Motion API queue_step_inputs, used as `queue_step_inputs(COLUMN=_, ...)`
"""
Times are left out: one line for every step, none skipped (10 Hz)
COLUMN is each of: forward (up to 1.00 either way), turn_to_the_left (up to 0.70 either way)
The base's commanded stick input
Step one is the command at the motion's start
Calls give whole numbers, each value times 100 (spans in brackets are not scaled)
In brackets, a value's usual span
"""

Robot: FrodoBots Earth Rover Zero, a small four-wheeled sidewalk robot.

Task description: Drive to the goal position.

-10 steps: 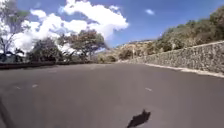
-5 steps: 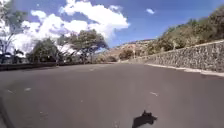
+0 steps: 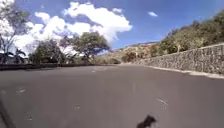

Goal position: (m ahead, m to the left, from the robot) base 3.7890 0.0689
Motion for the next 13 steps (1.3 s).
queue_step_inputs(forward=50, turn_to_the_left=0)
queue_step_inputs(forward=50, turn_to_the_left=0)
queue_step_inputs(forward=50, turn_to_the_left=0)
queue_step_inputs(forward=50, turn_to_the_left=0)
queue_step_inputs(forward=50, turn_to_the_left=0)
queue_step_inputs(forward=50, turn_to_the_left=0)
queue_step_inputs(forward=50, turn_to_the_left=0)
queue_step_inputs(forward=50, turn_to_the_left=0)
queue_step_inputs(forward=50, turn_to_the_left=0)
queue_step_inputs(forward=50, turn_to_the_left=0)
queue_step_inputs(forward=50, turn_to_the_left=0)
queue_step_inputs(forward=50, turn_to_the_left=0)
queue_step_inputs(forward=50, turn_to_the_left=0)
